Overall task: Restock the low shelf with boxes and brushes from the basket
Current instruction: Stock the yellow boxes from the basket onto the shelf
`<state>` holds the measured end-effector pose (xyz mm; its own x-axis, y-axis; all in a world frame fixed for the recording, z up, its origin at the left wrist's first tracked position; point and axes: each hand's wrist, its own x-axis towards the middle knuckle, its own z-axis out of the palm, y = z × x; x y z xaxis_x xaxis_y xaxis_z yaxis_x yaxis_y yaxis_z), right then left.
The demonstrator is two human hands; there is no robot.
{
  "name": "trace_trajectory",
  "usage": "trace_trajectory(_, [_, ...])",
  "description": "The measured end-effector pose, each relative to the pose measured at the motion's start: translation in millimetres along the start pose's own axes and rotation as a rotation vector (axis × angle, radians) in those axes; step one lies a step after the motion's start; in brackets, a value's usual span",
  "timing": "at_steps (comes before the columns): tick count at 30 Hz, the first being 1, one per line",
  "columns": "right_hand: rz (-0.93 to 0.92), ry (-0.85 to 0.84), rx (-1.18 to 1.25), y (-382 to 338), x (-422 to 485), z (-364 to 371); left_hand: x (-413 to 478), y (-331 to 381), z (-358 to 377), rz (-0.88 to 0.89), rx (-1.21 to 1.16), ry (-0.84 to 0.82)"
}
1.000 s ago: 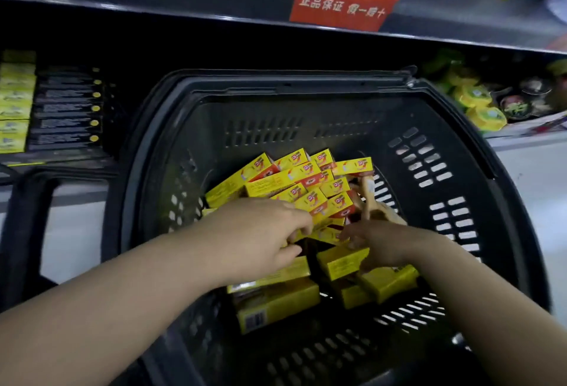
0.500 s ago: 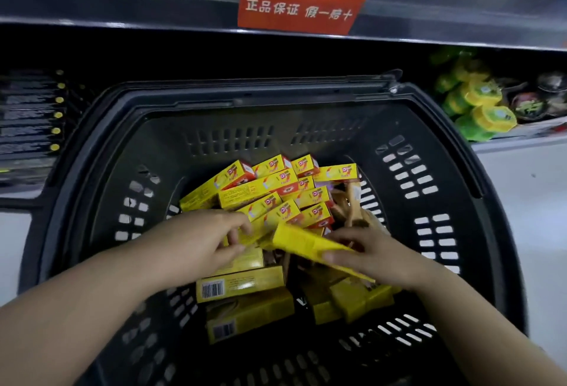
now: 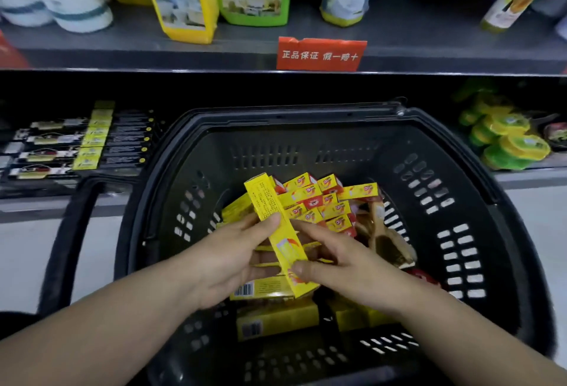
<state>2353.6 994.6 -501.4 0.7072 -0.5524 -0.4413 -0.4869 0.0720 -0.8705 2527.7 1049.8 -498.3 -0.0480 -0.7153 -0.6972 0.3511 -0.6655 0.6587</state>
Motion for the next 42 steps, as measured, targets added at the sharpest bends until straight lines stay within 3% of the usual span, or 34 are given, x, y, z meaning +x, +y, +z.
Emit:
trace_trajectory(5, [-0.06,0.002,-0.16,5,8,6,-19,-1,-17,0.043,-0.034,0.154])
trace_trajectory(8, [-0.01,0.083,-0.394,15,16,-2,-28,4,-33,0.102,0.012,0.22])
trace_trajectory(11, [0.145,0.174,-0.702,31,33,-15,-32,7,-49,0.104,-0.01,0.217])
trace_trajectory(14, [0.169,0.254,-0.939,41,64,-16,-27,7,-57,0.062,-0.066,0.199])
trace_trajectory(21, [0.224,0.157,-1.242,48,92,-16,-19,16,-60,0.044,-0.094,0.111])
trace_trajectory(23, [0.152,0.144,-1.124,31,74,-29,-17,18,-59,0.049,-0.054,0.092])
trace_trajectory(28, [-0.023,0.011,-0.363,-28,2,-43,-18,17,-48,-0.017,0.108,0.035])
trace_trajectory(31, [-0.094,0.027,-0.251,-34,-11,-33,-19,15,-34,-0.074,0.168,-0.062])
trace_trajectory(36, [-0.092,0.062,-0.075,-32,-5,-16,-19,4,-27,-0.012,0.263,-0.206])
trace_trajectory(40, [-0.048,0.277,0.191,-32,5,2,-15,-2,-26,0.047,0.112,-0.144])
trace_trajectory(42, [0.053,0.26,0.282,-30,8,15,-11,-2,-26,0.11,0.016,-0.079])
